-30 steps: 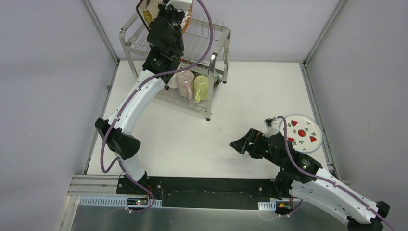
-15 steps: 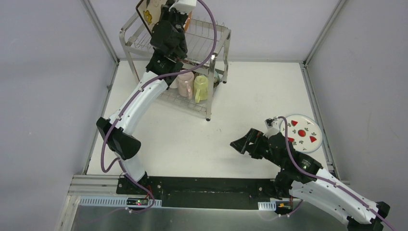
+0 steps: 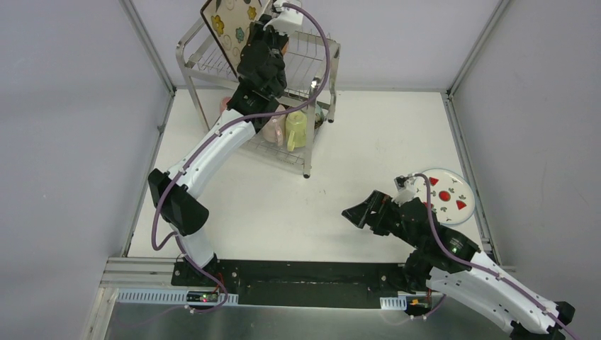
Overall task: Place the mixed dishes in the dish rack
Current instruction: Insert the plate into the dish rack.
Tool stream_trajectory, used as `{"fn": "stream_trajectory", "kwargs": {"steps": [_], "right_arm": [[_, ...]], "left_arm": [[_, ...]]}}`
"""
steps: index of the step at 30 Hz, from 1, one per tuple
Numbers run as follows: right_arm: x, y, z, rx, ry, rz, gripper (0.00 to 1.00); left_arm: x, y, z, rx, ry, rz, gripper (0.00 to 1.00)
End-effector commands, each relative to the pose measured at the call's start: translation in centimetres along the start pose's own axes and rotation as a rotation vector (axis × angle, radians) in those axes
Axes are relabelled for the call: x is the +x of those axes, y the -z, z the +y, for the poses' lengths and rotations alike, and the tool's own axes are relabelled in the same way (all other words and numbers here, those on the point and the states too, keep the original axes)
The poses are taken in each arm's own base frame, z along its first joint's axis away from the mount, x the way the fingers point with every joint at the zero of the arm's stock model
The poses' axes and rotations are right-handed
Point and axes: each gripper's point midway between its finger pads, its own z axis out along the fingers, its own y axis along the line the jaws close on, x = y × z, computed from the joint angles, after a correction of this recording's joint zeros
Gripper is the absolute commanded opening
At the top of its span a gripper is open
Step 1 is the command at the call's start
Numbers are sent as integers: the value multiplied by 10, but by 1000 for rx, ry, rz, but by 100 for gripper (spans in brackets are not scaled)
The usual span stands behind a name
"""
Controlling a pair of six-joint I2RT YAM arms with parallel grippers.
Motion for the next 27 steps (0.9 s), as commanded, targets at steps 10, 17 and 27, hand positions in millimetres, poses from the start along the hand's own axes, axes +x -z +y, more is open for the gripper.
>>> {"fn": "stream_trajectory", "kwargs": {"steps": [10, 17, 27], "right_arm": [[-4, 5, 2, -12, -15, -24, 100], [-4, 6, 0, -13, -22, -25, 100], [-6, 6, -7, 38, -48, -37, 100]], "left_arm": [[-40, 13, 35, -39, 211, -118, 22], [-38, 20, 37, -9, 234, -108, 31], [-34, 38, 48, 70, 273, -53, 60]]}}
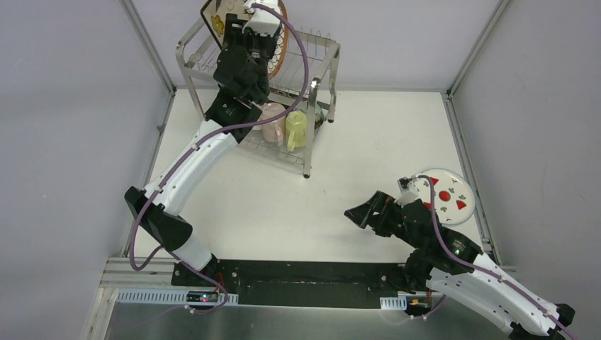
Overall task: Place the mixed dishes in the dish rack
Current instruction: Insert the plate into the dish rack, then move the plate to the center of the board.
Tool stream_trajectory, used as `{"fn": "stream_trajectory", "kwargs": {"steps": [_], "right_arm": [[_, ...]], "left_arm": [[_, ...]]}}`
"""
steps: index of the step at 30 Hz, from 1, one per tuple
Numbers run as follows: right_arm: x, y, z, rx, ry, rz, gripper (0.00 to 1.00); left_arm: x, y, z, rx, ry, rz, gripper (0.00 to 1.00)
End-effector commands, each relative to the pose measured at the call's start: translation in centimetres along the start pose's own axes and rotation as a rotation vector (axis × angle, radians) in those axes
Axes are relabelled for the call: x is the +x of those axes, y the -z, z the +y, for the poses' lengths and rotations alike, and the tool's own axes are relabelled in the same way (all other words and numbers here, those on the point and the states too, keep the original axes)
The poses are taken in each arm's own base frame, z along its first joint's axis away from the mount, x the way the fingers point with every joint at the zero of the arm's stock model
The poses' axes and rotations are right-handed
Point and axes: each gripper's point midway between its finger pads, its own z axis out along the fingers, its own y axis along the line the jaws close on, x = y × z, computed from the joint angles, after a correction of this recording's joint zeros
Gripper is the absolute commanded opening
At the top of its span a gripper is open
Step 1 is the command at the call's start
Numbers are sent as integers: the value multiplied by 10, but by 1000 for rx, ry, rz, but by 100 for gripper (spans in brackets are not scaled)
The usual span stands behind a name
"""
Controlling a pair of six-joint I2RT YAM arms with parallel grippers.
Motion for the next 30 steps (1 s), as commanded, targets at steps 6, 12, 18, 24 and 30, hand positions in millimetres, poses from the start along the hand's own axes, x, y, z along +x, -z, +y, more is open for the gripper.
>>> {"fn": "stream_trajectory", "kwargs": {"steps": [6, 12, 18, 24, 30], "right_arm": [[-16, 4, -14, 99, -51, -82, 100], [-37, 13, -30, 204, -76, -186, 100], [-64, 28, -43, 319, -26, -302, 100], [-94, 42, -63, 508, 62, -431, 100], [-122, 45, -70, 695, 234, -496, 100]], "left_arm": [[-22, 47, 31, 150, 156, 50, 75], [-22, 99, 63, 234, 279, 75, 94], [-3, 155, 83, 341, 365, 122, 99], [32, 216, 61, 566, 459, 208, 99], [94, 266, 16, 774, 467, 373, 99]]}}
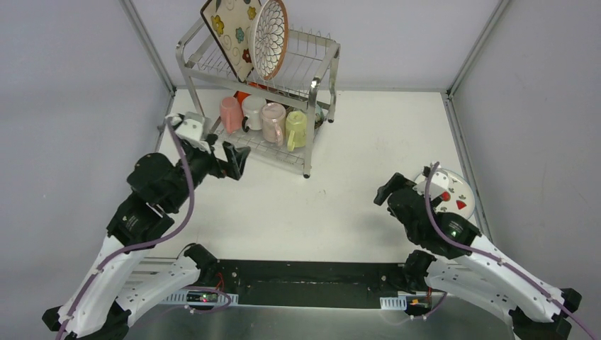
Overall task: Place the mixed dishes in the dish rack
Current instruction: Move the plate to the center of the board.
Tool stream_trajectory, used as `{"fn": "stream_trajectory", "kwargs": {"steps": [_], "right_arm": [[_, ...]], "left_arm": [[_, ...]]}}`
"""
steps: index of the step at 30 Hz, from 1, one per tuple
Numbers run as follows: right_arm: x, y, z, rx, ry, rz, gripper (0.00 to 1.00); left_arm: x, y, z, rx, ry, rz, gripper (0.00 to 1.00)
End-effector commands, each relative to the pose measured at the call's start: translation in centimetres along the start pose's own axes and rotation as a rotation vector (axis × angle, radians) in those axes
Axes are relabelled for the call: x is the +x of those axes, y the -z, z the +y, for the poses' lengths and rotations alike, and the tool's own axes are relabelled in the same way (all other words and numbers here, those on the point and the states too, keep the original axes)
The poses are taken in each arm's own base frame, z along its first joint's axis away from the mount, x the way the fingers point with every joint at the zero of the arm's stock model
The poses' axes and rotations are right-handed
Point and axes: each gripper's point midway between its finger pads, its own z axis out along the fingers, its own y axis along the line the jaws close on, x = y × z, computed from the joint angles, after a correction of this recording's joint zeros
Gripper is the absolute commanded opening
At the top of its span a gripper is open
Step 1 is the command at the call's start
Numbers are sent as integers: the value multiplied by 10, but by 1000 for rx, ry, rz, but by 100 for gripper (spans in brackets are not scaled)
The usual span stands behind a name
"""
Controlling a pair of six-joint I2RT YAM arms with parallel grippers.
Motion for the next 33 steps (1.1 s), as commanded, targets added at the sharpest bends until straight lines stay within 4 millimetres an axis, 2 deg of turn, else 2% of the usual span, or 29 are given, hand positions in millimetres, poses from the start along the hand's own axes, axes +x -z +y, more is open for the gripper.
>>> {"fn": "stream_trajectory", "kwargs": {"steps": [1, 4, 7, 10, 13, 15, 17, 20, 22, 26, 30, 33], "right_arm": [[-36, -6, -9, 143, 157, -133, 100], [-40, -21, -13, 234, 240, -109, 100], [-30, -46, -25, 313, 291, -7, 100], [-19, -69, -44, 366, 283, 118, 100], [-18, -85, -65, 448, 303, 176, 99], [-18, -93, -73, 486, 334, 198, 93], [-15, -103, -77, 498, 370, 228, 85], [-10, -116, -85, 519, 388, 284, 62], [-10, -124, -89, 535, 402, 315, 53], [-8, -142, -92, 510, 409, 350, 52], [-5, -157, -108, 556, 427, 411, 51], [-1, -164, -113, 563, 428, 450, 46]], "left_arm": [[80, 4, -36, 189, 44, 225, 99], [120, 7, -41, 238, 2, 341, 99], [159, 10, -33, 221, -55, 435, 99], [180, 11, -23, 174, -77, 483, 99], [182, 14, -23, 181, -86, 496, 99], [183, 17, -22, 181, -86, 493, 99], [183, 19, -20, 186, -113, 482, 99], [178, 22, -15, 164, -123, 460, 99], [173, 23, -11, 144, -127, 442, 98], [169, 26, -4, 114, -136, 419, 98], [164, 29, 0, 99, -140, 395, 98], [161, 31, 0, 99, -139, 385, 98]]}}
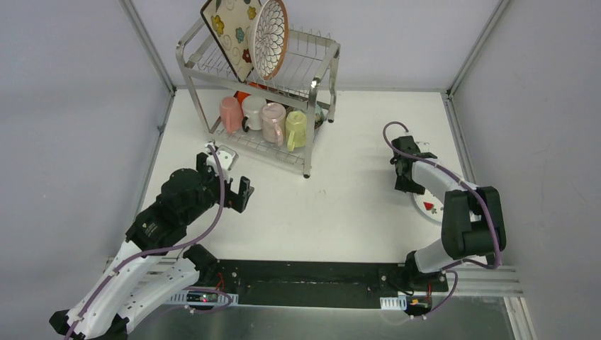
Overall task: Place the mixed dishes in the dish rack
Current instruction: Move the plate to the center of the board.
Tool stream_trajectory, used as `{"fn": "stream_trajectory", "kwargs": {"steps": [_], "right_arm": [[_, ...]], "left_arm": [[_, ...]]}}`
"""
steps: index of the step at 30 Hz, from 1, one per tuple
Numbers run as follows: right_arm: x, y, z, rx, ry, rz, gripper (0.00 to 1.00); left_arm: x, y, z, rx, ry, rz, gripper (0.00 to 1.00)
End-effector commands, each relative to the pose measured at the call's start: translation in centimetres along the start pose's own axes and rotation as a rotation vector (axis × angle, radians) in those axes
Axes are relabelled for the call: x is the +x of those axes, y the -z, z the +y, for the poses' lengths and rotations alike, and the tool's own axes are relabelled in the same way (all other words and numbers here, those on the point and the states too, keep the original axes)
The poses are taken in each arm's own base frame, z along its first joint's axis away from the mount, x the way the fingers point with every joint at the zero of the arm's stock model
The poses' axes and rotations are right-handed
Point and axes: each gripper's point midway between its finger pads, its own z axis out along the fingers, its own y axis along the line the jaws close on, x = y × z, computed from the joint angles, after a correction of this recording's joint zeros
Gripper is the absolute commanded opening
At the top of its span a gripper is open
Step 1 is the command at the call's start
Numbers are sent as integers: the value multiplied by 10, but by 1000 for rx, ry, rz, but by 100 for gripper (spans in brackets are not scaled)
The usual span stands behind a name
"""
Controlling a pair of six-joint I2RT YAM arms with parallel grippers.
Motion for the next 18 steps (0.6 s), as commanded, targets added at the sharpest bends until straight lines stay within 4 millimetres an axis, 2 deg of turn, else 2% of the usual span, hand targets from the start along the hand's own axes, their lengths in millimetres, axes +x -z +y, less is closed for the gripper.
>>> {"fn": "stream_trajectory", "kwargs": {"steps": [1, 6, 12, 18], "right_arm": [[-21, -7, 8, -31, 15, -16, 45], [-18, -16, 10, -29, 32, 27, 42], [-18, -22, 7, -6, 49, 47, 32], [-17, -30, 0, 54, 80, 75, 33]], "left_arm": [[-4, 3, 4, -19, -19, -25, 98], [-7, 6, 8, -41, -20, -39, 98], [-7, 10, 11, -54, -13, -56, 99], [-6, 8, 8, -40, -14, -48, 99]]}}
